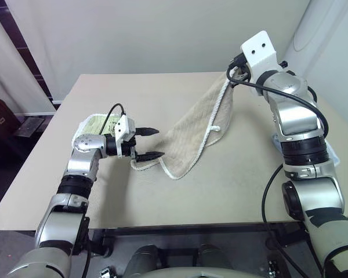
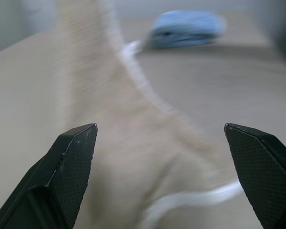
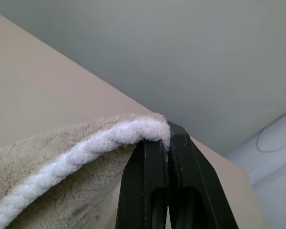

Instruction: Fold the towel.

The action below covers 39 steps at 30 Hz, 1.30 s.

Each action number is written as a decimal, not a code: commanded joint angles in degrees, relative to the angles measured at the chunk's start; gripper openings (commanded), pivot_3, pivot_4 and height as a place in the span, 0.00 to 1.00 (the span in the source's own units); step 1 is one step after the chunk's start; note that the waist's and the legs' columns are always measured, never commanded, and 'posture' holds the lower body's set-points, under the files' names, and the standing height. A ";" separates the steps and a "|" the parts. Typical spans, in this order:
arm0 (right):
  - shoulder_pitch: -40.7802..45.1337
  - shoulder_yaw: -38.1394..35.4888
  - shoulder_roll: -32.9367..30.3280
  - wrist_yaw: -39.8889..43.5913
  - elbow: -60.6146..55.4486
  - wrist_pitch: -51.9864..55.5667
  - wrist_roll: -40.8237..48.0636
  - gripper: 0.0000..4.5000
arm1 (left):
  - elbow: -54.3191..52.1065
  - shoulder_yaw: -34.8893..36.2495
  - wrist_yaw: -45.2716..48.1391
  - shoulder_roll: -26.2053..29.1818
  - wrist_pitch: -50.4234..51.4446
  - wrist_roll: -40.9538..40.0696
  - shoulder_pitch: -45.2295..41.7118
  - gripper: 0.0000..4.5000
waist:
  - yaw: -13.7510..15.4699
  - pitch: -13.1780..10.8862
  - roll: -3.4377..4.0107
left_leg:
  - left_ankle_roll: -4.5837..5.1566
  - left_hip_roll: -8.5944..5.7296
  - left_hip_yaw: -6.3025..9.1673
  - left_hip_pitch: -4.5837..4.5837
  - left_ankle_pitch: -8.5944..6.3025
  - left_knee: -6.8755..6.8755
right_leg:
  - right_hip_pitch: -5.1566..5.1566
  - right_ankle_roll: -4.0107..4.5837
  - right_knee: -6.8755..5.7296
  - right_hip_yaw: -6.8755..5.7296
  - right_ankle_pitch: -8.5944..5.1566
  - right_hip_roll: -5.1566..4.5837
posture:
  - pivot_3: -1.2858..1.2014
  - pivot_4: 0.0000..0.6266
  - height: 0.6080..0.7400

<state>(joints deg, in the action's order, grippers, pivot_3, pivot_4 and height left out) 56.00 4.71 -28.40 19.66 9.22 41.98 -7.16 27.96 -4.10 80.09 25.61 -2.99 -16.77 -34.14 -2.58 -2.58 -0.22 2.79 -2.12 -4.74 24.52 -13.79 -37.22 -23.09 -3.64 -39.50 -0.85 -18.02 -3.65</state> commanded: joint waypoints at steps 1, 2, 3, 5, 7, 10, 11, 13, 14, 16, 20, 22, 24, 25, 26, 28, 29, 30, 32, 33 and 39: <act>0.71 -1.88 0.27 0.06 -1.22 0.34 0.96 0.01 | -9.85 -3.74 2.13 0.07 3.63 -1.11 3.52 1.00 | 0.00 0.00 0.01 | 0.00 0.00 0.00 -0.01 0.00 0.01 | -0.01 0.00 -0.02 0.00 0.00 0.00 | 0.52 0.00 0.85; 0.75 -1.95 0.28 0.07 -1.07 0.47 1.05 0.01 | -10.72 -4.78 2.07 -0.31 3.66 -0.47 4.35 1.00 | 0.01 0.00 0.01 | 0.01 0.00 0.00 -0.02 0.01 0.02 | -0.01 0.00 -0.03 0.00 0.00 0.00 | 0.52 0.00 0.85; 0.79 -1.98 0.23 0.00 -0.90 0.54 1.07 0.01 | -10.79 -5.86 2.01 -0.71 3.69 0.24 4.79 1.00 | 0.02 0.00 0.01 | 0.00 0.00 0.01 -0.02 0.01 0.02 | -0.01 0.00 -0.06 0.00 0.00 0.00 | 0.52 0.00 0.85; 0.86 -1.94 0.09 -0.10 -0.56 0.58 1.04 0.01 | -10.55 -7.18 1.97 -1.43 3.63 0.81 5.08 1.00 | 0.07 0.00 0.00 | -0.02 0.00 0.01 -0.04 0.03 -0.01 | -0.02 0.02 -0.14 0.00 0.00 0.00 | 0.52 0.00 0.85; 0.80 -1.53 -0.19 -0.18 -0.22 0.51 0.74 0.01 | -8.48 -9.04 1.49 -2.59 3.75 2.23 4.70 1.00 | 0.06 0.01 0.01 | -0.04 0.00 0.02 -0.05 0.06 -0.04 | -0.02 0.06 -0.18 0.00 0.03 0.00 | 0.52 0.00 0.85; 0.69 -1.22 -0.42 -0.25 -0.08 0.53 0.43 0.01 | -3.94 -10.56 0.16 -4.36 2.66 4.55 3.69 1.00 | 0.07 0.01 0.01 | -0.02 0.00 0.01 -0.07 0.08 -0.07 | 0.00 0.11 -0.18 0.00 0.05 0.00 | 0.52 0.00 0.85; 0.65 -1.22 -0.50 -0.30 -0.04 0.59 0.36 0.01 | -1.54 -10.73 0.03 -5.20 1.41 5.00 3.21 1.00 | 0.08 0.01 0.01 | 0.00 0.00 0.01 -0.07 0.09 -0.08 | 0.01 0.11 -0.18 0.00 0.05 0.00 | 0.52 0.00 0.85; 0.58 -1.26 -0.70 -0.35 0.07 0.69 0.24 0.01 | 2.01 -11.30 0.08 -6.26 -0.80 6.13 2.49 1.00 | 0.10 0.01 0.01 | 0.05 0.00 0.01 -0.06 0.12 -0.09 | 0.00 0.11 -0.18 0.00 0.06 0.00 | 0.52 0.00 0.85; 0.55 -1.28 -0.81 -0.37 0.14 0.73 0.18 0.01 | 3.41 -11.72 0.02 -6.60 -1.39 6.90 2.15 1.00 | 0.07 0.01 0.01 | 0.09 0.00 0.01 -0.06 0.15 -0.08 | -0.01 0.11 -0.18 0.00 0.06 0.00 | 0.52 0.00 0.85; 0.47 -1.32 -0.98 -0.45 0.14 0.83 0.05 0.01 | 6.17 -12.45 -0.87 -7.23 -2.72 8.81 1.31 1.00 | 0.09 0.01 0.01 | 0.10 0.00 0.02 -0.05 0.15 -0.07 | -0.03 0.11 -0.18 0.00 0.06 0.00 | 0.52 0.00 0.85; 0.21 -1.34 -1.22 -0.74 0.04 0.86 -0.38 0.01 | 10.85 -13.40 -2.48 -8.05 -3.53 11.50 -0.89 1.00 | 0.11 0.01 0.01 | 0.10 0.00 0.02 -0.04 0.15 -0.06 | -0.04 0.11 -0.18 0.00 0.06 0.00 | 0.52 0.00 0.85; 0.11 -1.35 -1.19 -0.85 0.03 0.90 -0.39 0.01 | 12.67 -13.47 -3.08 -8.26 -3.99 12.50 -1.86 1.00 | 0.14 0.01 0.01 | 0.05 0.00 0.02 -0.04 0.12 -0.07 | -0.03 0.11 -0.18 0.00 0.06 0.00 | 0.52 0.00 0.85; -0.09 -1.23 -1.15 -1.00 0.14 0.72 -0.48 0.01 | 14.47 -13.92 -3.53 -8.24 -4.97 14.02 -2.80 1.00 | 0.13 0.01 0.01 | 0.04 0.00 0.02 -0.05 0.11 -0.08 | -0.02 0.10 -0.18 0.00 0.07 0.00 | 0.52 0.00 0.85; -0.16 -1.17 -1.10 -1.08 0.14 0.69 -0.53 0.01 | 15.08 -14.06 -3.52 -8.20 -5.33 14.52 -3.06 1.00 | 0.13 0.01 0.01 | 0.04 0.00 0.02 -0.05 0.11 -0.09 | -0.01 0.09 -0.18 0.00 0.07 0.00 | 0.52 0.00 0.85; -0.24 -1.07 -1.06 -1.21 0.18 0.62 -0.64 0.01 | 15.54 -14.09 -3.40 -8.20 -5.02 14.78 -3.28 1.00 | 0.12 0.01 0.01 | 0.04 0.00 0.02 -0.05 0.11 -0.09 | -0.01 0.09 -0.18 0.00 0.07 0.00 | 0.52 0.00 0.85; -0.32 -0.94 -1.02 -1.45 0.25 0.48 -0.85 0.01 | 16.18 -13.59 -3.33 -8.60 -3.59 14.50 -3.74 1.00 | 0.10 0.01 0.01 | 0.04 0.00 0.02 -0.05 0.11 -0.08 | -0.01 0.09 -0.18 0.00 0.07 0.00 | 0.52 0.00 0.85; -0.36 -0.88 -1.02 -1.62 0.23 0.41 -1.02 0.00 | 16.20 -13.70 -2.86 -8.59 -2.54 14.56 -3.91 0.96 | 0.12 0.01 0.01 | 0.04 0.00 0.02 -0.05 0.11 -0.08 | -0.01 0.09 -0.18 0.00 0.07 0.00 | 0.52 0.00 0.85; -0.36 -0.90 -0.94 -1.73 0.30 0.33 -1.12 0.00 | 16.06 -13.86 -2.03 -8.41 -2.01 14.58 -3.94 0.91 | 0.11 0.02 0.00 | 0.04 0.00 0.02 -0.05 0.11 -0.09 | -0.01 0.09 -0.19 0.00 0.07 0.00 | 0.52 0.00 0.85; -0.39 -0.97 -0.81 -1.76 0.33 0.23 -1.31 0.00 | 15.79 -14.30 -1.23 -7.97 -1.64 15.06 -3.90 0.81 | 0.11 0.02 0.00 | 0.04 0.00 0.02 -0.05 0.11 -0.10 | -0.01 0.09 -0.20 0.00 0.07 0.00 | 0.52 0.00 0.85; -0.46 -0.91 -0.86 -1.70 0.27 0.20 -1.46 0.00 | 15.82 -14.34 -1.24 -7.86 -1.47 15.25 -3.88 0.72 | 0.11 0.02 0.00 | 0.04 0.00 0.02 -0.05 0.11 -0.09 | -0.01 0.09 -0.20 0.00 0.07 0.00 | 0.52 0.00 0.85; -0.62 -0.90 -1.06 -1.57 0.41 -0.21 -1.89 0.00 | 16.69 -15.37 -1.95 -7.21 -2.25 17.09 -3.67 0.23 | 0.06 0.02 0.00 | 0.10 0.00 0.03 -0.05 0.15 -0.04 | -0.04 0.08 -0.20 0.00 0.07 0.00 | 0.52 0.00 0.85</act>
<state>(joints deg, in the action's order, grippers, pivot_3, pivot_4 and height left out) 54.51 4.13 -28.84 18.77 10.44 42.89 -8.22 43.15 -17.45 77.63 17.56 -5.27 -2.37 -38.08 -2.52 -2.56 -0.22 2.89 -2.12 -4.72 24.46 -13.64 -37.26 -23.13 -3.55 -39.70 -0.85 -17.95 -3.65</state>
